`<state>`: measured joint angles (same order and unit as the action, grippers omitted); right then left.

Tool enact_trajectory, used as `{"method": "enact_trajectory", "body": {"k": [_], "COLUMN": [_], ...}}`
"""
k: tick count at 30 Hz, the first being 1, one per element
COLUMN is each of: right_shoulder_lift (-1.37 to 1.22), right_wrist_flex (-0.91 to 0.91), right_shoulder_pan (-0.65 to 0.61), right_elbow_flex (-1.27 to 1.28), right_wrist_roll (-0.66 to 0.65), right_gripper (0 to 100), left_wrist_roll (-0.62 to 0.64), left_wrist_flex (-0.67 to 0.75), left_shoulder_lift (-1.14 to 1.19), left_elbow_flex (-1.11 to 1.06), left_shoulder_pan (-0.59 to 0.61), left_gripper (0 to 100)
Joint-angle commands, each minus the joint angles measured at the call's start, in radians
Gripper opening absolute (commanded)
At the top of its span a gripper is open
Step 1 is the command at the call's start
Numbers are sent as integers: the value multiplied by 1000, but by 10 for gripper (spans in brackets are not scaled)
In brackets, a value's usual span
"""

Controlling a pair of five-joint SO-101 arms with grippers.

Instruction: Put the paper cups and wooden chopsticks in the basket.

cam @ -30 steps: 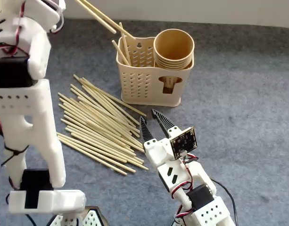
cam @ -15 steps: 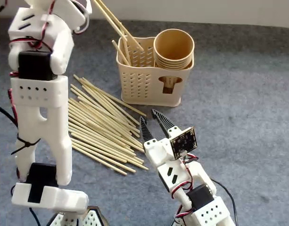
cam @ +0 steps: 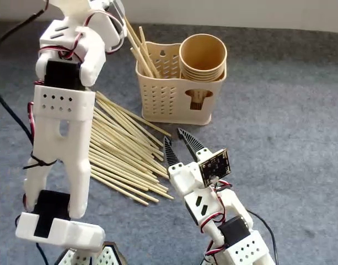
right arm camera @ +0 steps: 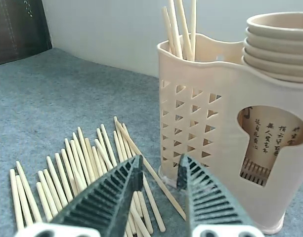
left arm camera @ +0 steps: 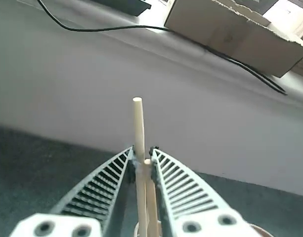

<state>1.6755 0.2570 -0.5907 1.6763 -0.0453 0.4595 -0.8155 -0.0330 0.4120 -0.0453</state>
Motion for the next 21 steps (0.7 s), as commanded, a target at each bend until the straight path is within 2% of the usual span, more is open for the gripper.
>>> {"method": "enact_trajectory", "body": {"k": [1, 8, 11, 14, 21], "right_shoulder_lift": [7, 7, 7, 7, 7], "right_wrist_flex": [-25, -25, -25, -25, -25], "right_shoulder_pan": [-4, -4, -4, -4, -4], "right_elbow_flex": [127, 127, 127, 127, 127], "right_wrist_roll": [0, 2, 2, 2, 2], "right_gripper": [130, 130, 130, 130, 130], "left_wrist_roll": [-80, -83, -80, -77, -80], "left_wrist_flex": [11, 11, -5, -77, -118], "left_shoulder_lift": [-19, -21, -21, -22, -76], "left_elbow_flex": [-15, -5, -12, -4, -10], "left_shoulder_pan": [-28, -31, -31, -44, -59], "left_gripper": [8, 17, 93, 165, 140]}}
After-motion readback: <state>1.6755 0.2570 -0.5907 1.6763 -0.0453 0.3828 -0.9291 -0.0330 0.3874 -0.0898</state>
